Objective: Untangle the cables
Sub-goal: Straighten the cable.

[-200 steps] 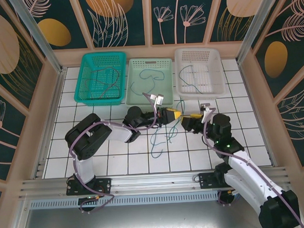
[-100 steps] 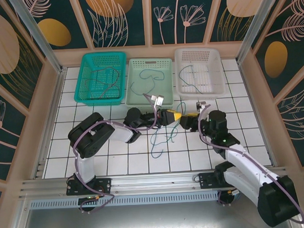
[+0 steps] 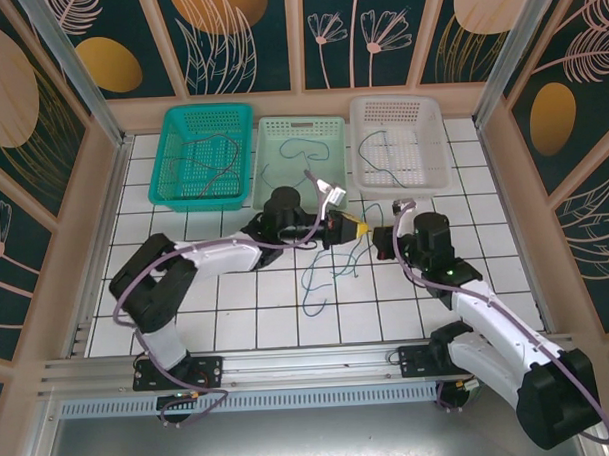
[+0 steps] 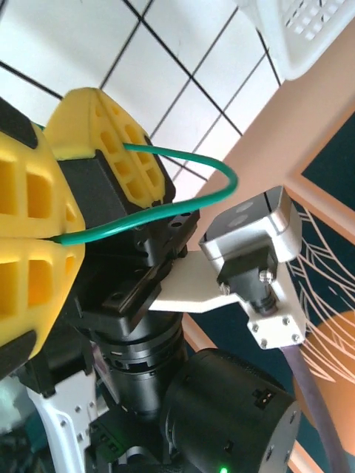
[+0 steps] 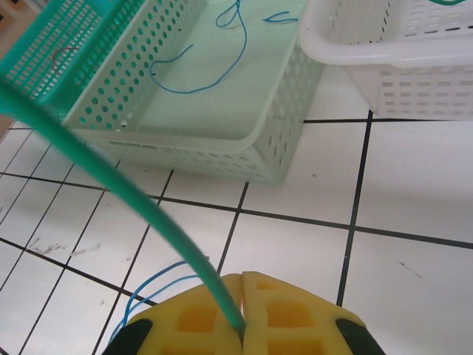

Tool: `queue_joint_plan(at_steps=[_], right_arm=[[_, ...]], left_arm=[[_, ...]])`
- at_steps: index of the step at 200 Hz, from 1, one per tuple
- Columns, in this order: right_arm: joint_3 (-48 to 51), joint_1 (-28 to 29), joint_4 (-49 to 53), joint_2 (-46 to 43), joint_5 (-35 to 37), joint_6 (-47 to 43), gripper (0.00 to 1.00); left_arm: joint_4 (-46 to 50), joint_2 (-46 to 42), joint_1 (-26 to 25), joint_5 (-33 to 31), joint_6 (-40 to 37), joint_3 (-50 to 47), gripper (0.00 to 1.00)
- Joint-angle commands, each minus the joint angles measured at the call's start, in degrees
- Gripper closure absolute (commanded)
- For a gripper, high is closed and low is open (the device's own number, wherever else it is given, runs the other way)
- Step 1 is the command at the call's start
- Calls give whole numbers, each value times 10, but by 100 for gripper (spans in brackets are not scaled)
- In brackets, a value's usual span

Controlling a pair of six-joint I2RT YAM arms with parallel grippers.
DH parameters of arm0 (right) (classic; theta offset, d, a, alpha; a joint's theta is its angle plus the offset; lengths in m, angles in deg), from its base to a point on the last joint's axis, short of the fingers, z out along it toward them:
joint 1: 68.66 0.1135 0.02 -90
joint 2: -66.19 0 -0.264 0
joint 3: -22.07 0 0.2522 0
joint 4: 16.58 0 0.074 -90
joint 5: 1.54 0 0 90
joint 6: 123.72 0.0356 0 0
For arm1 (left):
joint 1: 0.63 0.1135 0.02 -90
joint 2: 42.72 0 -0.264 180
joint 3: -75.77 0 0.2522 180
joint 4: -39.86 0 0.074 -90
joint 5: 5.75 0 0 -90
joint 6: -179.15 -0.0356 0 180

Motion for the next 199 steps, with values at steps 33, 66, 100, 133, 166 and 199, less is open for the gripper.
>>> queue_joint_plan(at_steps=[33,66,100,133,166,199], right_arm=[[-27,0,-27,-5,-12,39,100],[-44,-13,-37,-5,-46,82,100],[-53,-40,-64,-5,-116,126,100],[-55,-64,-120,16,-211,189,100],[-56,-64,-215,62,-319,274,100],[-65,-48,-294,93,-382,333,100]], left_arm=[[21,-80,4,-134,-49,-50,46],[-40,-155,4,-243,-60,-129,30],[-28,-238,4,-384,-104,-182,21],[-48,-276,4,-429,-154,-219,16],[-45,-264,4,-436,-201,-216,12],[-42,-248,4,-422,-268,-206,10]])
